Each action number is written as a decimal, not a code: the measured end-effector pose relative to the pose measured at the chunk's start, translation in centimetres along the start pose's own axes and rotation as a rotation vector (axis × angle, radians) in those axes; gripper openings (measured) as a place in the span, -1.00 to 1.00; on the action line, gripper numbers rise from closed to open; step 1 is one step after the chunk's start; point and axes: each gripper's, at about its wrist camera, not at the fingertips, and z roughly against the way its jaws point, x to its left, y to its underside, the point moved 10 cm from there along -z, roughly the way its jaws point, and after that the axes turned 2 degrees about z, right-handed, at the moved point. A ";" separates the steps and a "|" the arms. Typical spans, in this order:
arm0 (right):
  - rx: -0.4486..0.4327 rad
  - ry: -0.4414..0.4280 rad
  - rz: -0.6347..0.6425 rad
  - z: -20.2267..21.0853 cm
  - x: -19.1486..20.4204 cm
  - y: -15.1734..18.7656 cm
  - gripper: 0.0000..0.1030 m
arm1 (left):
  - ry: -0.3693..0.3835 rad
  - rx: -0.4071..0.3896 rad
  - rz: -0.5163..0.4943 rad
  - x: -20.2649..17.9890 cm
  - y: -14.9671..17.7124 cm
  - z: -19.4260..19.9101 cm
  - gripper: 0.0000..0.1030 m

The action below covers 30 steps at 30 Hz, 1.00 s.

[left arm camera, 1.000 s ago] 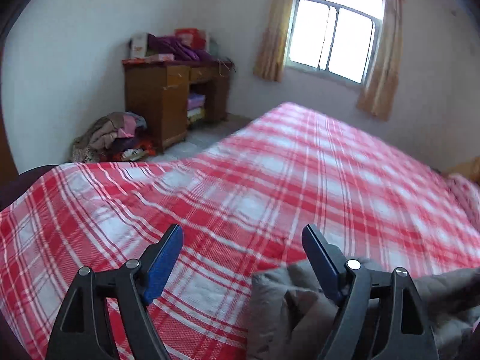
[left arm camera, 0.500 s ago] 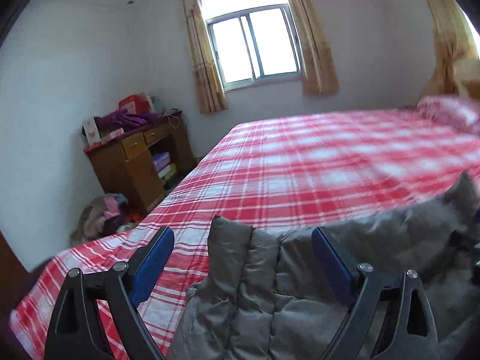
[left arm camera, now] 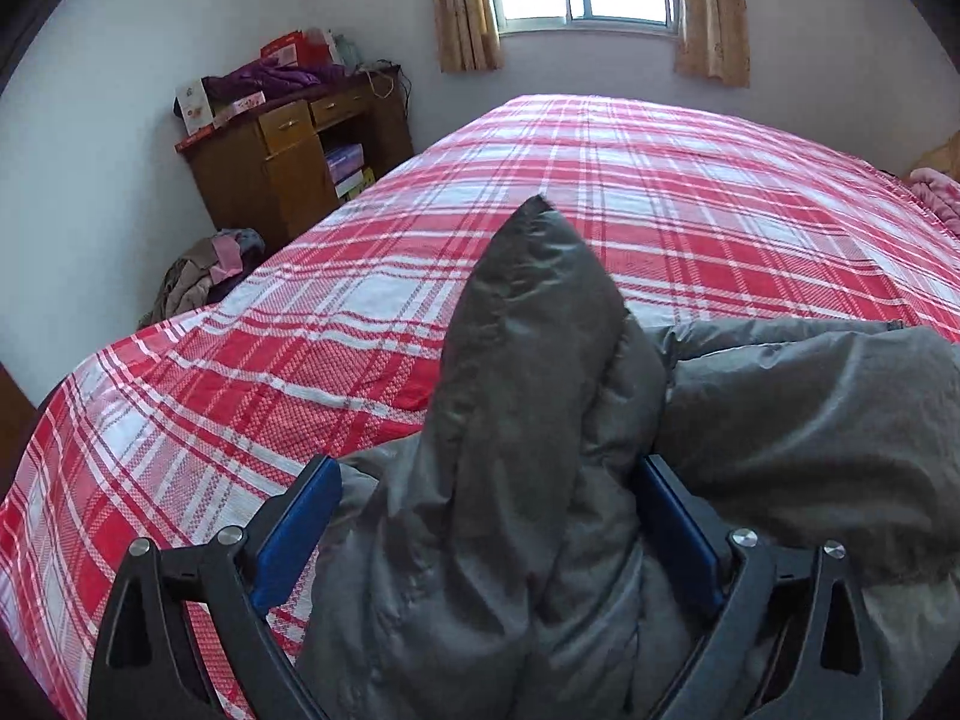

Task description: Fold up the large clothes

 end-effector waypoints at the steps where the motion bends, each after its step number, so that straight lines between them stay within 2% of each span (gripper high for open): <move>1: 0.002 -0.001 -0.006 -0.2 0.0 0.0 0.64 | 0.001 0.008 0.005 -0.1 0.0 0.0 0.96; 11: 0.069 -0.020 -0.075 -2.0 -0.8 0.8 0.64 | 0.020 0.066 0.023 0.1 0.7 -1.4 0.98; 19: 0.138 0.007 -0.056 -3.3 -0.5 1.5 0.71 | 0.007 0.078 0.002 -0.2 0.8 -1.6 0.98; 23: 0.161 0.035 -0.029 -3.7 -0.4 1.6 0.73 | -0.029 0.080 -0.036 -0.3 0.2 -0.7 0.98; 25: 0.173 0.053 -0.009 -3.4 -0.4 1.4 0.71 | -0.043 0.052 -0.059 -0.1 -0.6 1.0 0.98; 26: 0.175 0.070 0.004 -3.0 -0.3 1.1 0.69 | -0.023 0.010 -0.053 -0.1 -1.4 2.7 0.98; 28: 0.123 0.108 0.026 -0.7 0.1 -0.2 0.68 | 0.029 -0.091 -0.029 -0.3 -3.0 5.7 0.98; 30: 0.040 0.112 0.029 2.0 1.5 -2.0 0.69 | 0.047 -0.140 -0.006 -0.8 -4.1 7.4 0.98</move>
